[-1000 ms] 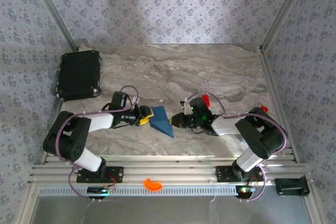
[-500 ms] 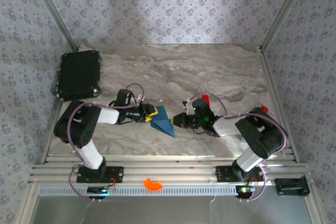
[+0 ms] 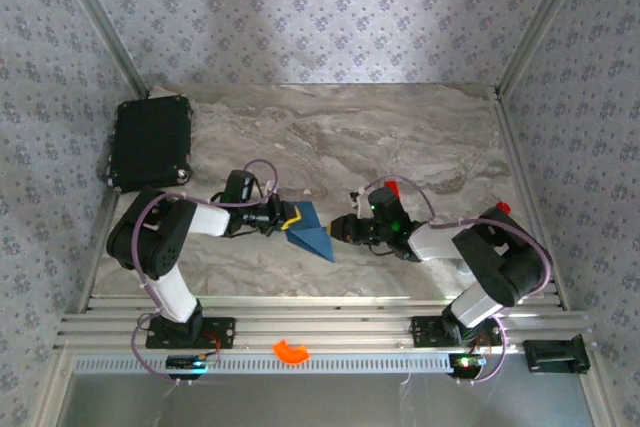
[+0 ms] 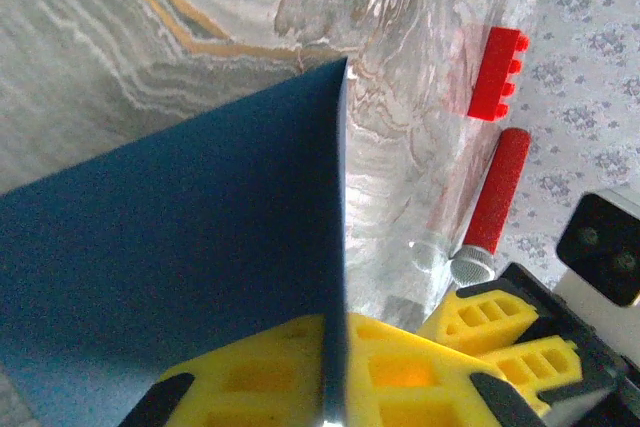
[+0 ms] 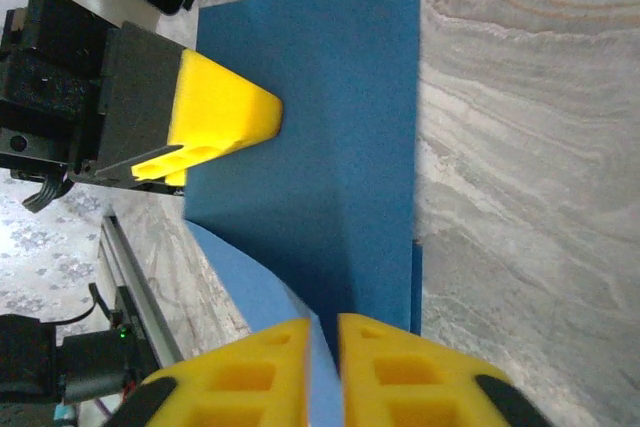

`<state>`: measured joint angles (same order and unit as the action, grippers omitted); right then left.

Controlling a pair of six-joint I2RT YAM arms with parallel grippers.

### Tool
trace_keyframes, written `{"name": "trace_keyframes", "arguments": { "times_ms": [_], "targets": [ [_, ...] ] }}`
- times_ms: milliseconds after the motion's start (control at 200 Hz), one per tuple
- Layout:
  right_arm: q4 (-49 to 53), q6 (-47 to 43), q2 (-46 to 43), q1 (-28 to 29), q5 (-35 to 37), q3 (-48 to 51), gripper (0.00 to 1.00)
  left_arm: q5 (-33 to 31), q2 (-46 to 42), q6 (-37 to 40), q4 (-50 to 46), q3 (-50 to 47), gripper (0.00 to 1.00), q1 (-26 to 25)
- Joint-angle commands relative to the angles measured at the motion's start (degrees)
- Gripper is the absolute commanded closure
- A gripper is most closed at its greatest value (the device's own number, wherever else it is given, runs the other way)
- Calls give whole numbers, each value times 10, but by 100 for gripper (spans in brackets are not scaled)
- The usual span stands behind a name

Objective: Fold a paper plane with a square sheet of paper (pick it up from the middle)

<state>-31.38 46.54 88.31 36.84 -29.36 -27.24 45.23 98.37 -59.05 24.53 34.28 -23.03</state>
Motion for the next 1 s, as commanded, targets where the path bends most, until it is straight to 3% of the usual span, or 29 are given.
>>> {"name": "trace_keyframes", "arguments": {
  "times_ms": [0,120,300,680,994],
  "targets": [
    [66,-24,-44,-2,46,-2,76,-18,-31,6,-6,-6,90,-6],
    [147,-53,-86,2,109,-8,68,-32,-46,3,-13,-11,91,-11],
    [214,-85,-137,14,177,-8,65,-50,-52,-9,-5,-14,93,-25],
    [243,-147,-220,74,319,12,65,-84,-50,-47,33,-15,95,-50],
    [221,-224,-231,148,396,21,65,-110,-56,-58,37,-24,95,-68]
  ]
}}
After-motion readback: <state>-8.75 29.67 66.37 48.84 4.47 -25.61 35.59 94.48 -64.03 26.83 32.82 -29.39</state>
